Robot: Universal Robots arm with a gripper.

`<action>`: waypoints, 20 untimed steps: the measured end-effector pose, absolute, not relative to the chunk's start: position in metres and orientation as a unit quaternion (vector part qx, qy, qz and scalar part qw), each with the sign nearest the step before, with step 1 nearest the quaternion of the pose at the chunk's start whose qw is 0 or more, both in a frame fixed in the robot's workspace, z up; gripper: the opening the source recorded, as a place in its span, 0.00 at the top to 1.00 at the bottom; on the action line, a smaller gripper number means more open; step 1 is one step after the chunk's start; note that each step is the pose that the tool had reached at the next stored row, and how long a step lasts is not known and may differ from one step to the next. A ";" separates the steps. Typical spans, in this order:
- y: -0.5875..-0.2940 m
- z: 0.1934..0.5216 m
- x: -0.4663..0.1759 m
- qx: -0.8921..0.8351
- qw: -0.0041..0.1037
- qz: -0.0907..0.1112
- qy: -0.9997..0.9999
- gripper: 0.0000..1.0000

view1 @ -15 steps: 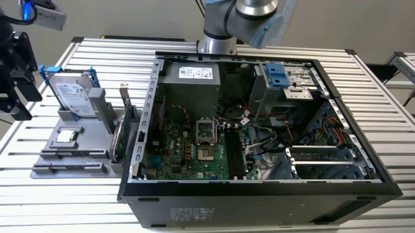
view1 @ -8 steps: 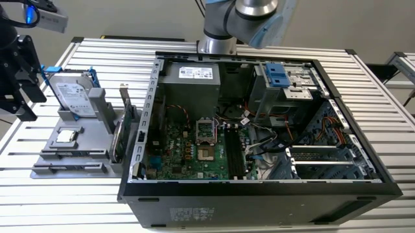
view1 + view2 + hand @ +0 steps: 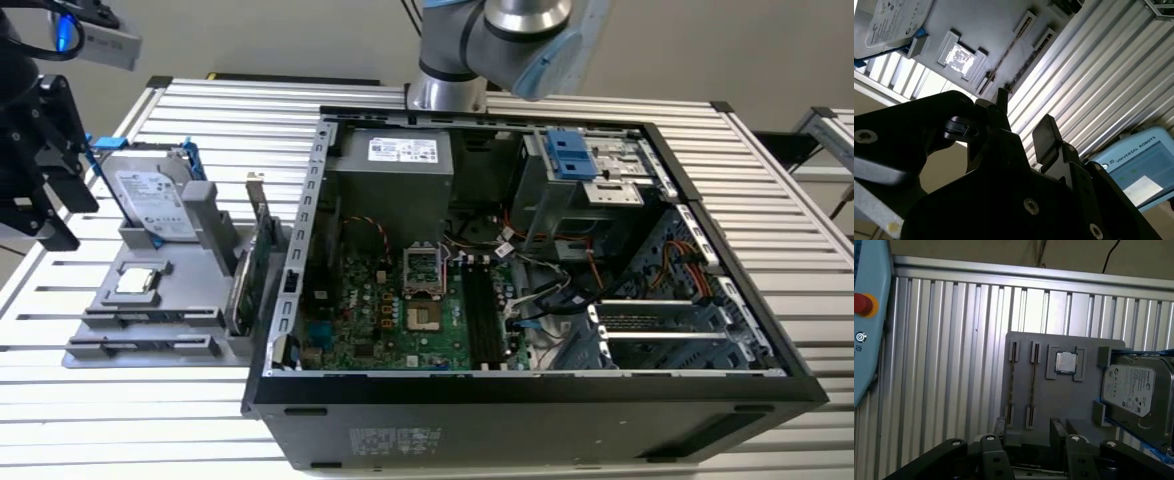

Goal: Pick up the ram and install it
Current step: 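Pick up the ram and move it above insertion slot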

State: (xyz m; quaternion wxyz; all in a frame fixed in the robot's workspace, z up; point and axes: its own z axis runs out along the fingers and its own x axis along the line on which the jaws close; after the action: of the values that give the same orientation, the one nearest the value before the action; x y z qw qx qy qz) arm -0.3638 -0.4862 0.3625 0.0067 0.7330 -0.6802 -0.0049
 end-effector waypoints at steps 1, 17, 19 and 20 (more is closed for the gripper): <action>-0.486 0.362 -0.364 0.733 0.007 -0.005 -0.680 0.00; -0.486 0.352 -0.364 0.733 0.008 -0.004 -0.680 0.00; -0.486 0.351 -0.364 0.733 0.008 -0.003 -0.680 0.00; -0.486 0.350 -0.364 0.733 0.009 -0.003 -0.680 0.00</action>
State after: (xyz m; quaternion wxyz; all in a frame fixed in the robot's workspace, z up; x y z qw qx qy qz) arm -0.3638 -0.4861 0.3496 0.0085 0.7330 -0.6802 -0.0031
